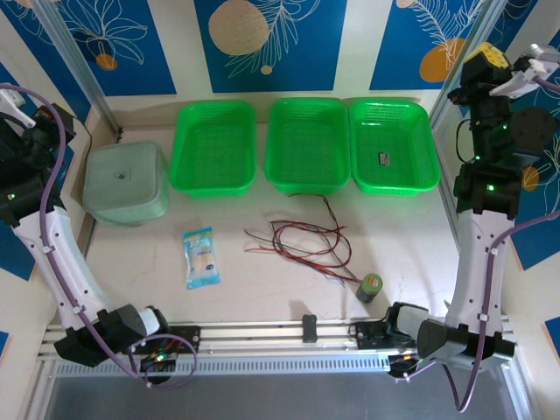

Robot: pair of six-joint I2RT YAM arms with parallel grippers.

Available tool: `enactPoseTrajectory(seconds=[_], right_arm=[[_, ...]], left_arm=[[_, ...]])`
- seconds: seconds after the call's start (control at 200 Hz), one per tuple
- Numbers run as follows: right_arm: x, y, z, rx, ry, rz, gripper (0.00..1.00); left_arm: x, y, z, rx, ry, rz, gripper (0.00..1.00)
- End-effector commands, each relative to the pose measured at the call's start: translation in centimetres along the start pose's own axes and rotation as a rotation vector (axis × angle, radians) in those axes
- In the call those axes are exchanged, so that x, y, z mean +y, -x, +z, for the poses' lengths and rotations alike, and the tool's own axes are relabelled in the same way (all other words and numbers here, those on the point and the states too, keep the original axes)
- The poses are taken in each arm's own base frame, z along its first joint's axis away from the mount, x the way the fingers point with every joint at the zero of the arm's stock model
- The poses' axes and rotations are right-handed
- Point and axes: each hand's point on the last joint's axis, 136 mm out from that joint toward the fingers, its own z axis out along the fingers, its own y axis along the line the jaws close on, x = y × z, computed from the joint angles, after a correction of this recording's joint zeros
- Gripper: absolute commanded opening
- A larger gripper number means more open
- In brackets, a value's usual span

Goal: Untangle the cables

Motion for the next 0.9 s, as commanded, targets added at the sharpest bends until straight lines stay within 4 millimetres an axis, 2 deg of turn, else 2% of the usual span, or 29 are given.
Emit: enactPoseTrajectory(seconds=[0.0, 0.105, 0.22, 0.35, 0.48, 0.75, 0.895], right_arm=[[1.5, -0.6, 0.6, 0.048, 0.063, 0.032, 0.0], [2.2, -1.2, 1.2, 0.074, 0.101, 0.067, 0.0], [4.5, -3.0, 2.5, 0.126, 0.189, 0.114, 0.0], [8.0, -7.2, 4.3, 0.209, 0.286, 0.123, 0.0], [10.5, -11.4, 6.0, 0.285, 0.34, 0.137, 0.0], [12.0, -19.7, 9.3, 0.405, 0.355, 0.158, 0.0], [13.1, -23.3, 11.4, 0.449, 0.373, 0.169, 0.0]], left_arm=[[-3.9, 1.3, -1.7, -0.05, -0.121, 0.034, 0.0], [-6.0, 2.2, -2.5, -0.07, -0.168, 0.05, 0.0], [-7.9, 3.8, -3.7, -0.118, -0.203, 0.061, 0.0], [-9.4, 5.6, -4.8, -0.18, -0.234, 0.071, 0.0], [-10.9, 7.0, -5.6, -0.215, -0.279, 0.064, 0.0], [-14.7, 10.4, -7.8, -0.309, -0.404, 0.036, 0.0], [-16.6, 12.5, -9.3, -0.375, -0.464, 0.022, 0.0]])
